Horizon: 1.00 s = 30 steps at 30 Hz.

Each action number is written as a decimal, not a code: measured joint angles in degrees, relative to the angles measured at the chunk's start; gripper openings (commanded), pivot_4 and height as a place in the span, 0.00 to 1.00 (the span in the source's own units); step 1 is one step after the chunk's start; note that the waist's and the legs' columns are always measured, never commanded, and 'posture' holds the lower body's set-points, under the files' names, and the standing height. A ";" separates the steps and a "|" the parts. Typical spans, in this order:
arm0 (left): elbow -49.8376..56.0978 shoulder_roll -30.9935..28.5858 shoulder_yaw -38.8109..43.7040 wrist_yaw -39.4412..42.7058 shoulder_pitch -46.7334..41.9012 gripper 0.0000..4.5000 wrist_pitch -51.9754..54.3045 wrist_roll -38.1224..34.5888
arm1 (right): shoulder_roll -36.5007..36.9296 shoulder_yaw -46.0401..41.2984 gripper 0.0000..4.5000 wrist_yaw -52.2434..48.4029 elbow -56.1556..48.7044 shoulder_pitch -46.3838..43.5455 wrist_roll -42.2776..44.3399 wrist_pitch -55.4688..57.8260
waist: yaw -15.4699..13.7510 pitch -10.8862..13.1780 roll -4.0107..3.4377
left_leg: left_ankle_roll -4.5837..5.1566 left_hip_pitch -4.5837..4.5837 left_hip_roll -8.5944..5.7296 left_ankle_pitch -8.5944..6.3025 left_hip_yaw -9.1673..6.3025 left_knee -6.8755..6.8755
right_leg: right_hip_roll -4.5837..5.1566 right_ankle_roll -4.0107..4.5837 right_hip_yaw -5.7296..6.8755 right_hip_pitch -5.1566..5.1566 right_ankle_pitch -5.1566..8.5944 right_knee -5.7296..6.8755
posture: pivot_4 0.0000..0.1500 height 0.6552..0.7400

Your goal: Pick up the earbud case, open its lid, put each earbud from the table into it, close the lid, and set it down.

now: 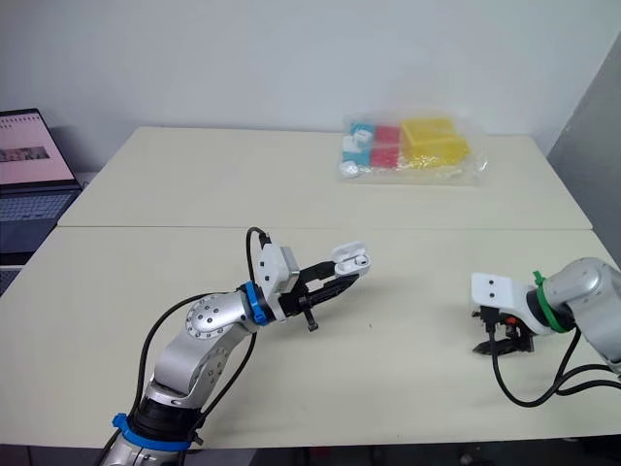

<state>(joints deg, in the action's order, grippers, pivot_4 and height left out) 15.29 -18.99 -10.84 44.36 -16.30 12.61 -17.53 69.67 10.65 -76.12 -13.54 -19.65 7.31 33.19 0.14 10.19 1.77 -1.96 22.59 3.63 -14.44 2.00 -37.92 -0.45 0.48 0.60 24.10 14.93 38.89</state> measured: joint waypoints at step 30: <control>-0.46 1.85 -2.24 -1.51 1.49 0.18 -2.08 3.20 | 0.97 13.84 0.80 0.66 -8.23 -2.44 -16.34 6.29 | 0.01 0.00 -0.01 | 0.00 -0.01 -0.01 0.00 0.02 -0.02 | 0.04 0.00 -0.02 0.03 0.00 0.00 | 1.00 0.95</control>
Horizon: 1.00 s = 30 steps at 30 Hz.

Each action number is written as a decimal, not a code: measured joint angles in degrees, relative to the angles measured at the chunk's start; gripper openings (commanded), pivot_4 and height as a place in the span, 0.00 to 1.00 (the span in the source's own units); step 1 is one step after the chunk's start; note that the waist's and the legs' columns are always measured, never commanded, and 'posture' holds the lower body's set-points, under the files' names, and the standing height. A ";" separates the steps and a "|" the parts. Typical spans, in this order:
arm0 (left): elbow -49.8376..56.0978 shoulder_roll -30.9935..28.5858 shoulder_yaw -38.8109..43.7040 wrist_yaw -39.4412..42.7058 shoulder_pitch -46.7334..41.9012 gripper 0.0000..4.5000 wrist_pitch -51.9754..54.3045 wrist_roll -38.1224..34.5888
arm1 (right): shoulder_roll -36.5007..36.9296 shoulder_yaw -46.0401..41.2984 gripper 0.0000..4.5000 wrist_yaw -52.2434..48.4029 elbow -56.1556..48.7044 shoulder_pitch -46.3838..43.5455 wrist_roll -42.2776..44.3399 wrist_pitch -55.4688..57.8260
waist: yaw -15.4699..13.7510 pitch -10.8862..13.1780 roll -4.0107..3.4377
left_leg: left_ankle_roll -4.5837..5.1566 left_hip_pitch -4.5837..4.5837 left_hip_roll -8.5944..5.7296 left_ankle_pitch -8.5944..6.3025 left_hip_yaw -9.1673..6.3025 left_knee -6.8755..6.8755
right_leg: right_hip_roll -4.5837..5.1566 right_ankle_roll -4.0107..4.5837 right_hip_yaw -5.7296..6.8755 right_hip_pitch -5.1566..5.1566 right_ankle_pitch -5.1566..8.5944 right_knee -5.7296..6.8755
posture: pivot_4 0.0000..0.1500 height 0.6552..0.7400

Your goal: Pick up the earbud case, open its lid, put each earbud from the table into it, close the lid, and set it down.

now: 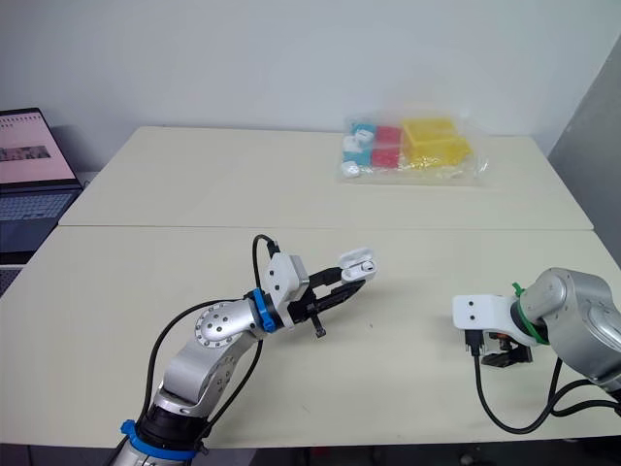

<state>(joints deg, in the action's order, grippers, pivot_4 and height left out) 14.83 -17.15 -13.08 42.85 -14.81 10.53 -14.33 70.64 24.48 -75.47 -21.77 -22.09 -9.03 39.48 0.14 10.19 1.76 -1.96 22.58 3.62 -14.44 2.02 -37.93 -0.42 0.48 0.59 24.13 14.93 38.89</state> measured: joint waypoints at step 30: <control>-1.24 0.06 -0.03 0.21 -0.02 0.18 -0.88 0.34 | -0.46 -4.78 0.09 -3.75 -0.94 -0.04 2.78 -0.55 | 0.03 0.00 -0.01 | 0.00 -0.03 0.00 0.00 -0.02 -0.01 | -0.01 0.00 -0.02 -0.02 -0.01 0.03 | 1.00 0.95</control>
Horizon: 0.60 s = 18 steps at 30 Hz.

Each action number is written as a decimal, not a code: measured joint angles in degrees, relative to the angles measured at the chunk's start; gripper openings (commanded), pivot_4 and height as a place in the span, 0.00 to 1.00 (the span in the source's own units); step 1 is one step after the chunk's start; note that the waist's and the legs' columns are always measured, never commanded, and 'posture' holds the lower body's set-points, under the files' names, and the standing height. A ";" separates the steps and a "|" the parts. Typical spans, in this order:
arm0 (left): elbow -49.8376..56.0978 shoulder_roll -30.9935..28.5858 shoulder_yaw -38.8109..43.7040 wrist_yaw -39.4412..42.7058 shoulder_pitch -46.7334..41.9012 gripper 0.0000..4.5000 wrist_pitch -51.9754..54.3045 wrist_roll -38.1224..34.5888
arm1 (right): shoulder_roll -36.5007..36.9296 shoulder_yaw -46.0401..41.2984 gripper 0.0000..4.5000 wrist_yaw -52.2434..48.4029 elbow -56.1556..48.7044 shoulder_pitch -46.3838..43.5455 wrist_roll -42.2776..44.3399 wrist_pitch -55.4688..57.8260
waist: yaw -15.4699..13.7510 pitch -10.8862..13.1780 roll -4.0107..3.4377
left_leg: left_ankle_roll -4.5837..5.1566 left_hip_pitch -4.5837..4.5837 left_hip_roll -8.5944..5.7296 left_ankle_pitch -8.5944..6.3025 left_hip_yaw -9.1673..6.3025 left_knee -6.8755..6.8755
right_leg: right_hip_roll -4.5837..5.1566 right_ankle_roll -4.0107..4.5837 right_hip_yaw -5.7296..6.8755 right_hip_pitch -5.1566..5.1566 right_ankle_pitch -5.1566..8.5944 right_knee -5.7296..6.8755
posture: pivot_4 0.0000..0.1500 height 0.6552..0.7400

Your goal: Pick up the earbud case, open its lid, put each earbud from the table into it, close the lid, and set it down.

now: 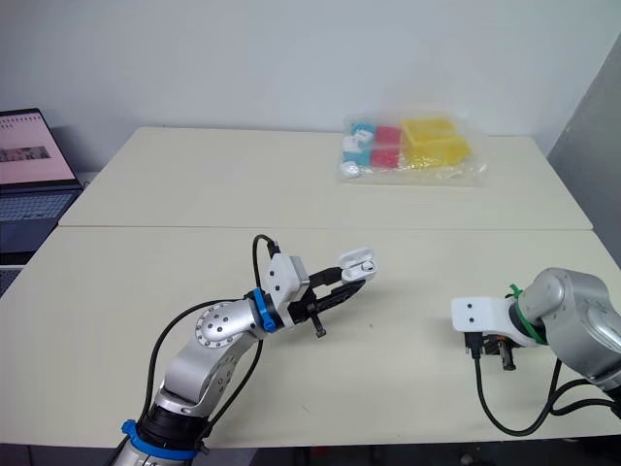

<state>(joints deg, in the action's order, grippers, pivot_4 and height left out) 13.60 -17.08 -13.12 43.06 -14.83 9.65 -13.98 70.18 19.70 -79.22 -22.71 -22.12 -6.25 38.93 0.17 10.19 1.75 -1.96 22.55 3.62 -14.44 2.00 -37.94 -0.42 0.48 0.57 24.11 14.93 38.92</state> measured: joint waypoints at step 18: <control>-1.78 0.38 4.45 0.31 -5.66 0.18 4.93 -5.60 | -36.99 -29.57 0.09 21.94 -15.60 -6.02 36.31 14.67 | -0.01 -0.02 0.13 | 0.00 0.09 0.00 0.00 -0.08 -0.01 | -0.06 0.00 0.06 0.00 -0.02 0.05 | 1.00 0.95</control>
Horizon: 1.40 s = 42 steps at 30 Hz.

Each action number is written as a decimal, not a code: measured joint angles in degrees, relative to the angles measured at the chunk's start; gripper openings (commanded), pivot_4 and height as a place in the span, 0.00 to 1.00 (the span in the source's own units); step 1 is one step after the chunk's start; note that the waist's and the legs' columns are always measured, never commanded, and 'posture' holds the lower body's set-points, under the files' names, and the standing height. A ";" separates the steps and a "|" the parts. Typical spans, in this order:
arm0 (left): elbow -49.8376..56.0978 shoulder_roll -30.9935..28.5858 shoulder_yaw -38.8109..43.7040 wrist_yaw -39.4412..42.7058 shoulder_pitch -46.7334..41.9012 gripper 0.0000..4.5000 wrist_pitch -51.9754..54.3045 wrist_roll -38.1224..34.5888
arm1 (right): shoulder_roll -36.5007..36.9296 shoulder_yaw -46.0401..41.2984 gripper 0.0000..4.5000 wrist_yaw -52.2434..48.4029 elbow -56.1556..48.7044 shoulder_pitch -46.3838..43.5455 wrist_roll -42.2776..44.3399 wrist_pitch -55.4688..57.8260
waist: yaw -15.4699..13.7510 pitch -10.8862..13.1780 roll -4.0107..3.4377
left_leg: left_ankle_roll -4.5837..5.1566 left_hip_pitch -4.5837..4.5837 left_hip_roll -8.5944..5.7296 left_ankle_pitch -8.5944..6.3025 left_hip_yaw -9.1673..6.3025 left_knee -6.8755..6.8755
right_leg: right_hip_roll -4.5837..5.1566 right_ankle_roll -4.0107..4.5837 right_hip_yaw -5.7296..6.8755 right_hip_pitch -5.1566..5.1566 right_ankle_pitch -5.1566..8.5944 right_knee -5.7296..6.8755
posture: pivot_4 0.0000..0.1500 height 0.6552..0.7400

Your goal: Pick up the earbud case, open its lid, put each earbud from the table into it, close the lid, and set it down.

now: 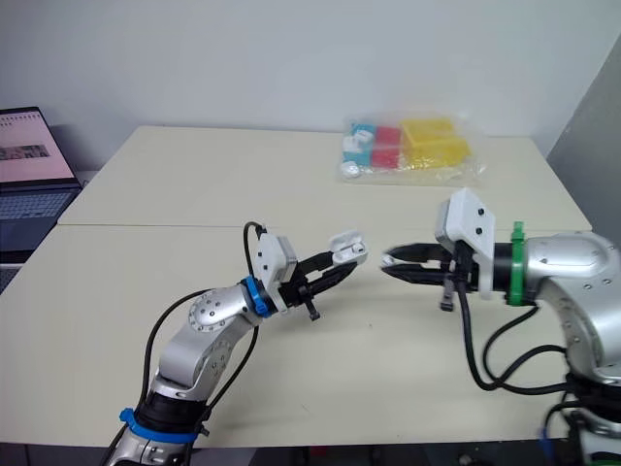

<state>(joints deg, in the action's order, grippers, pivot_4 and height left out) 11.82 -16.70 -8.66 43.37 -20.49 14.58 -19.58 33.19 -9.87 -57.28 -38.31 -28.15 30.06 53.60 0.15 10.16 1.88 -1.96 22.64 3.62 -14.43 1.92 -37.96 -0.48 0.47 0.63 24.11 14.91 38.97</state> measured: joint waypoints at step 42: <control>-0.87 -1.61 1.82 1.02 -3.17 0.18 3.88 -2.90 | -17.21 16.76 0.09 27.80 8.74 7.29 -8.19 -20.39 | 0.06 0.00 -0.01 | 0.00 0.05 0.02 0.00 0.01 0.02 | 0.00 0.00 -0.01 0.03 0.01 -0.04 | 1.00 0.95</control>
<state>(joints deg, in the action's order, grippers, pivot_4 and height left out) 10.95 -18.31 -6.85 44.39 -23.66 18.46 -22.48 15.98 6.89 -29.48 -29.57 -20.86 21.87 33.22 0.21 10.16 1.87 -1.96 22.69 3.64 -14.43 1.94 -37.94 -0.48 0.47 0.63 24.14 14.92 38.94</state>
